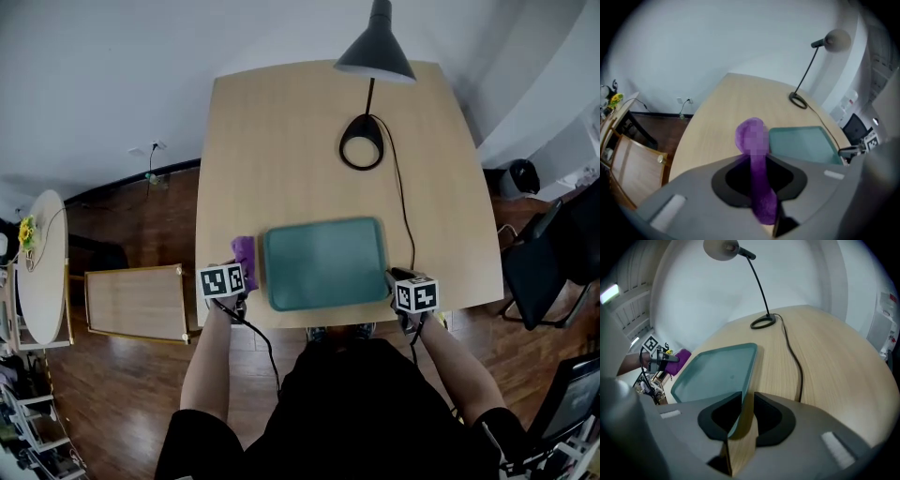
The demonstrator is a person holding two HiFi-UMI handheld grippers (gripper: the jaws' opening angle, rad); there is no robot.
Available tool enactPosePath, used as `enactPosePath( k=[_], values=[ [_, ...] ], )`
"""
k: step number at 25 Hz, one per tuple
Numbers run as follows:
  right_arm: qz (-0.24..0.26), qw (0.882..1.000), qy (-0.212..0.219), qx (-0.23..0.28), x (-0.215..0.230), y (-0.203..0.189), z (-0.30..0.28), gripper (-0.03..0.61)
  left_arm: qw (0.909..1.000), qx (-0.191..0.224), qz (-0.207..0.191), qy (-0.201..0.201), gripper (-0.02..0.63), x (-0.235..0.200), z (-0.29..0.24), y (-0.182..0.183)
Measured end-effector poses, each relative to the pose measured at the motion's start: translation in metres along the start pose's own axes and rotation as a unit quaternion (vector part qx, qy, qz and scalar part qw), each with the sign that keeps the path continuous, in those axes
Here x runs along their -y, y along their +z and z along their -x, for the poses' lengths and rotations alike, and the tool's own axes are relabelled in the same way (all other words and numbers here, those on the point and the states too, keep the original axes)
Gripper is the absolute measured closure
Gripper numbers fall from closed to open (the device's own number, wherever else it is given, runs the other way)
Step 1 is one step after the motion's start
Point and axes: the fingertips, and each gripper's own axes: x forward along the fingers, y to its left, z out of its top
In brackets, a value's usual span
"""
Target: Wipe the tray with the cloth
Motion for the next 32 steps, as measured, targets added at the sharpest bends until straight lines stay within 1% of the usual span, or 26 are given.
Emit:
enactPosePath(
  k=[2, 4, 7, 10, 12, 14, 17, 20, 23, 26, 29, 31, 32],
  values=[
    [0.004, 1.000, -0.002, -0.012, -0.001, -0.005, -0.004, 0.501, 0.9997, -0.007, -0.012, -0.018, 0.518, 0.023, -0.012, 0.015],
    [0.009, 1.000, 0.000, -0.021, -0.004, -0.006, -0.007, 0.502, 0.9991, -0.025, -0.029, -0.019, 0.518, 0.039, -0.029, 0.023],
    [0.018, 0.999, 0.011, -0.031, -0.010, -0.006, -0.010, 0.540, 0.9974, -0.059, -0.040, 0.010, 0.518, 0.043, -0.050, 0.024],
    [0.027, 0.999, 0.003, -0.024, -0.012, -0.002, -0.010, 0.540, 0.9951, -0.076, -0.046, 0.042, 0.515, 0.040, -0.060, 0.028],
    [0.023, 1.000, -0.003, -0.017, -0.012, 0.000, -0.011, 0.540, 0.9934, -0.084, -0.064, 0.044, 0.515, 0.047, -0.064, 0.032],
    [0.010, 1.000, 0.000, -0.018, -0.011, -0.001, -0.010, 0.543, 0.9918, -0.097, -0.078, 0.029, 0.515, 0.064, -0.071, 0.033],
    [-0.004, 1.000, 0.008, -0.027, -0.011, -0.005, -0.008, 0.548, 0.9885, -0.113, -0.100, 0.000, 0.515, 0.103, -0.086, 0.031],
    [0.002, 0.999, 0.011, -0.033, -0.014, -0.005, -0.009, 0.546, 0.9828, -0.121, -0.136, -0.028, 0.515, 0.153, -0.100, 0.032],
    [0.001, 0.999, 0.014, -0.034, -0.015, -0.005, -0.009, 0.546, 0.9765, -0.128, -0.159, -0.069, 0.515, 0.213, -0.112, 0.030],
    [0.003, 0.999, 0.015, -0.035, -0.016, -0.006, -0.009, 0.545, 0.9660, -0.139, -0.189, -0.108, 0.515, 0.271, -0.123, 0.022],
    [0.013, 0.999, 0.014, -0.037, -0.018, -0.004, -0.010, 0.545, 0.9525, -0.154, -0.230, -0.128, 0.515, 0.312, -0.132, 0.010],
    [0.014, 0.999, 0.015, -0.039, -0.017, -0.005, -0.010, 0.545, 0.9465, -0.157, -0.239, -0.149, 0.515, 0.333, -0.133, 0.002],
    [0.013, 0.999, 0.017, -0.038, -0.017, -0.005, -0.009, 0.545, 0.9450, -0.156, -0.234, -0.166, 0.515, 0.343, -0.131, -0.002]
  ],
)
